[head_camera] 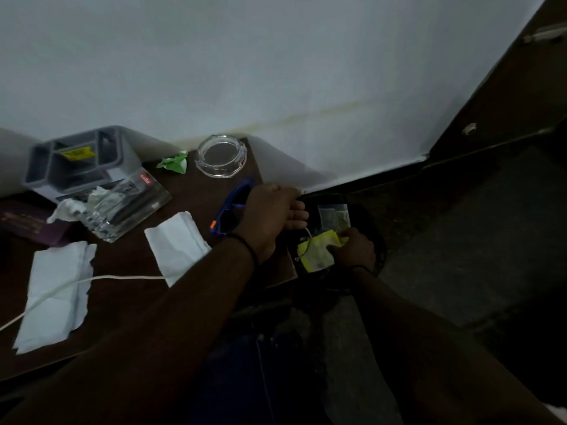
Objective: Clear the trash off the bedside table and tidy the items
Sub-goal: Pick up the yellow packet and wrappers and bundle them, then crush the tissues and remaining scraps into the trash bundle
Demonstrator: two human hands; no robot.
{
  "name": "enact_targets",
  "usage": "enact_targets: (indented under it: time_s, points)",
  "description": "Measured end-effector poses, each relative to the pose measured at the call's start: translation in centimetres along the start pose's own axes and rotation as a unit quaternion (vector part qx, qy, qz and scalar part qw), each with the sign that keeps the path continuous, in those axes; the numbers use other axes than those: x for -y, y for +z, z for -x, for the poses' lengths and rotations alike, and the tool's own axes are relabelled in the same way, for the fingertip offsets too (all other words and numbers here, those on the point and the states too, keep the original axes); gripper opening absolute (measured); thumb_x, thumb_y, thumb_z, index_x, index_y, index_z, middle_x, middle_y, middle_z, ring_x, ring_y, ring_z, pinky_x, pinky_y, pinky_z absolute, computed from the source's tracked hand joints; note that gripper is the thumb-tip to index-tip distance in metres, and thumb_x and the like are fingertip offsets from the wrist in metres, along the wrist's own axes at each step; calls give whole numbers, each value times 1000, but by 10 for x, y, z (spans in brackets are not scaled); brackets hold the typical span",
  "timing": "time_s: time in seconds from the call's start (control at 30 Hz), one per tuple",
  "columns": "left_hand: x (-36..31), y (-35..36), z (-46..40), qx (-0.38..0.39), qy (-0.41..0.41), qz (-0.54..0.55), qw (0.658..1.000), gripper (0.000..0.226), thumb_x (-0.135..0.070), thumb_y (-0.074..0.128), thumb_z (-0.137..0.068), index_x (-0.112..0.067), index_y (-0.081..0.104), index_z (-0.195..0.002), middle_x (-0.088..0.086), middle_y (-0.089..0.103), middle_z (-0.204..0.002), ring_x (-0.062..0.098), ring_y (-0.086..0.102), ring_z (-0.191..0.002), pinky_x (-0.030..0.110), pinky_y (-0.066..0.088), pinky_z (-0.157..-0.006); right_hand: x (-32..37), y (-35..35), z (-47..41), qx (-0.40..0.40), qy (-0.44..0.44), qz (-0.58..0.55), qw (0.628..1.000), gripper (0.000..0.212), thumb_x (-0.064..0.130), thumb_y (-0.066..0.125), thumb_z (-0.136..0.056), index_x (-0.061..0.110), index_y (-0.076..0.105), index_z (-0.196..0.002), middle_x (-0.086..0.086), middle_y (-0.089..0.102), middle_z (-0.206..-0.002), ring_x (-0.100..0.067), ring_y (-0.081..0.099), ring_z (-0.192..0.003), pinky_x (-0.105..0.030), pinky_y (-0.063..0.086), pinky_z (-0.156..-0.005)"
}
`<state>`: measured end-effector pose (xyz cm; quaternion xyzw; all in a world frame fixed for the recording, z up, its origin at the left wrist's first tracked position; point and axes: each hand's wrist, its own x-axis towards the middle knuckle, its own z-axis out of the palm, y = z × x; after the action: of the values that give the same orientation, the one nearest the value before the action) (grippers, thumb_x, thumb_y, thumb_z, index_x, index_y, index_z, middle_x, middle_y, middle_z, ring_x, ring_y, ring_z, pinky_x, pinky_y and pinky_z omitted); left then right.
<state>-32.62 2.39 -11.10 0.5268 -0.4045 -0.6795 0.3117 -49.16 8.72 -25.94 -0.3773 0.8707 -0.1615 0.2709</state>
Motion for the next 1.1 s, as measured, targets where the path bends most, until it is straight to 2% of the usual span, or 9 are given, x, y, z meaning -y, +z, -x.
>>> enact_targets:
  time_s: [0.13,0.23,0.4,0.6,0.7,0.8,0.9,1.0,1.1]
  points:
    - [-6,-12,6,-18,22,-17,999,13,-15,55,-98,-7,57,-87,14,61,-78,19,63,-57,27,56,-49,3,-7,6,-2,4,-36,999,28,25,66,-90,11,67,-114,-19,65,-119,-39,59,-111,-41,50,-89]
    - [-11,-23,22,-34,30,-6,999,13,-12,54,-97,-7,57,-86,14,61,-75,19,62,-55,25,55,-46,17,-28,16,-23,-21,-36,999,22,21,60,-92,6,69,-105,-20,68,-113,-39,61,-107,-37,48,-86]
    - [-22,-63,66,-70,31,15,997,10,-10,54,-96,-7,60,-89,13,61,-77,20,60,-57,25,52,-44,69,-76,43,-73,-127,5,989,24,23,57,-94,4,73,-98,-19,69,-112,-37,63,-108,-36,46,-88]
    - [-35,-140,127,-136,23,72,988,18,-11,49,-98,-10,57,-82,8,52,-69,19,52,-54,21,44,-40,162,-102,107,-103,-253,-38,961,23,23,55,-96,6,70,-97,-14,69,-108,-36,60,-103,-39,46,-87]
    - [-29,-180,159,-190,31,84,978,9,-8,53,-93,-5,61,-90,10,58,-69,19,56,-51,25,45,-46,206,-84,151,-88,-285,-46,953,19,24,59,-91,12,73,-93,-9,72,-105,-31,63,-105,-33,45,-87]
    - [-21,-217,185,-223,28,89,970,6,-9,55,-91,-8,61,-91,9,59,-72,20,56,-54,24,45,-44,236,-51,192,-41,-320,-33,946,21,25,58,-90,13,75,-92,-10,73,-103,-29,64,-105,-33,46,-89]
    - [-11,-252,206,-220,14,124,967,16,-11,51,-94,-12,57,-80,6,53,-69,18,51,-53,19,41,-42,256,-12,225,6,-347,-31,937,22,21,57,-92,7,74,-93,-12,72,-103,-30,63,-106,-37,46,-92]
    - [-2,-277,211,-251,12,144,957,20,-13,49,-96,-13,58,-79,6,56,-70,20,53,-55,21,43,-45,269,17,246,-7,-361,-30,932,22,18,56,-91,5,72,-83,-16,72,-95,-34,64,-99,-36,43,-84]
    - [3,-292,201,-276,22,157,948,11,-12,52,-95,-9,62,-90,9,59,-73,22,56,-57,24,44,-48,281,34,250,-7,-396,-11,918,18,16,57,-90,9,74,-89,-13,74,-97,-33,65,-99,-39,49,-86]
